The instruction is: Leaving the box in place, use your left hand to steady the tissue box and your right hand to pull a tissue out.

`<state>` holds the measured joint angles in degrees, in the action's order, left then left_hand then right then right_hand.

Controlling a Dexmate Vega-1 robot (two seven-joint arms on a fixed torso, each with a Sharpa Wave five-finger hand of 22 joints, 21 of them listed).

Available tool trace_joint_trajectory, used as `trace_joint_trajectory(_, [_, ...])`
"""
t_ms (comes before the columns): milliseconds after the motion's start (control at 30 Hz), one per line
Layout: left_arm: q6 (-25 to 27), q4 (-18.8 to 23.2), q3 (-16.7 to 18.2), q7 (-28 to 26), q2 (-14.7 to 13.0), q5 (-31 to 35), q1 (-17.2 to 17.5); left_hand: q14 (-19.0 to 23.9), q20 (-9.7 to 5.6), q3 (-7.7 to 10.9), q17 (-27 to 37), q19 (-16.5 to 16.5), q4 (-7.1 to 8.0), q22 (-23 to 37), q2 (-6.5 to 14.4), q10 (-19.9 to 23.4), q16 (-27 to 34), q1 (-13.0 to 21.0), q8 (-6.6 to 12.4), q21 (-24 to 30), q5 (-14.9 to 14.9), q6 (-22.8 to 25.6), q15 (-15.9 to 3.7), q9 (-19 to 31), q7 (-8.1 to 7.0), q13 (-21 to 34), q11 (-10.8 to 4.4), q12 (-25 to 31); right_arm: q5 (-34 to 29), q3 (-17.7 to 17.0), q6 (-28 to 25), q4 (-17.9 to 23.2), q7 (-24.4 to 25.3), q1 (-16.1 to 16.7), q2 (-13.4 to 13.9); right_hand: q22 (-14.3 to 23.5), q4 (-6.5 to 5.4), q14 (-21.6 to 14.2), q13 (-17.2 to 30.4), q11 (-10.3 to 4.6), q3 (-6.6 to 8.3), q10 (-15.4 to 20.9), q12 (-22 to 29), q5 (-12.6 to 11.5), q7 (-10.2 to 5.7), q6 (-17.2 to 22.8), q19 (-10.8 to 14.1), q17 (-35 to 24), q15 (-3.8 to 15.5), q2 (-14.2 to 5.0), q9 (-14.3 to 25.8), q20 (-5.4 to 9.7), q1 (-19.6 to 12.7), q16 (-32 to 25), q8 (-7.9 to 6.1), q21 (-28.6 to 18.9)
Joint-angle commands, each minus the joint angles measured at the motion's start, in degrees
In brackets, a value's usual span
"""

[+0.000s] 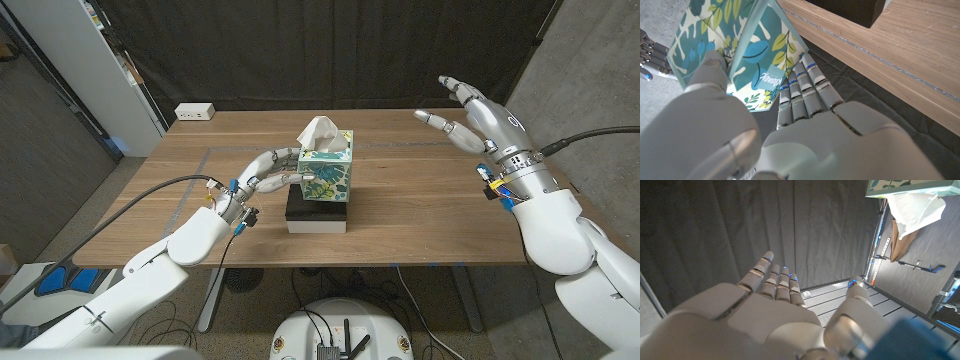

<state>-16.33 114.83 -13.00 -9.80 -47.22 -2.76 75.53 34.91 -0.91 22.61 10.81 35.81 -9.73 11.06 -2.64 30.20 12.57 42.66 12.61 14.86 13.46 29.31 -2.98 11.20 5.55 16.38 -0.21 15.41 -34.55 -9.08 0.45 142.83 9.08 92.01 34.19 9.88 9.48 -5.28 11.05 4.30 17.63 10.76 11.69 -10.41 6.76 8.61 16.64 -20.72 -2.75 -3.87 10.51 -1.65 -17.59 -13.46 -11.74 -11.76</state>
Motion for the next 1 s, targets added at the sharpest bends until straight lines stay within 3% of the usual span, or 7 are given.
trace_joint_trajectory(33, [0.32,0.37,-0.12,-0.33,0.01,0.09,0.15,0.07,-0.03,0.35,0.20,0.51,0.29,0.12,3.85,0.62,-0.21,3.17,0.41,-0.04,0.53,1.30,-1.64,0.76,0.70,0.12,0.04,-0.12,1.73,2.37,2.10,-0.93,-2.55,-3.89,2.68,0.16,-0.08,-0.38,0.12,0.00,0.61,0.71,0.19,-0.47,-0.12,0.49,0.63,-0.19,0.05,-0.06,0.23,-0.19,-0.50,-0.22,-0.24,-0.10])
trace_joint_trajectory(1000, [2.22,1.59,-1.11,-0.02,-0.62,0.86,-0.77,0.11,0.10,0.47,0.14,0.46,0.24,0.12,3.99,0.59,-0.38,3.18,0.23,-0.08,0.58,1.49,-1.48,0.79,0.78,0.27,-0.23,-0.39,3.49,9.43,3.18,-2.04,-5.00,-12.72,7.59,0.16,0.00,-0.52,0.15,-0.40,0.99,0.92,0.07,-0.63,-0.55,2.26,0.87,-0.10,0.14,-0.04,0.36,-0.14,-1.51,-0.18,-0.73,0.04])
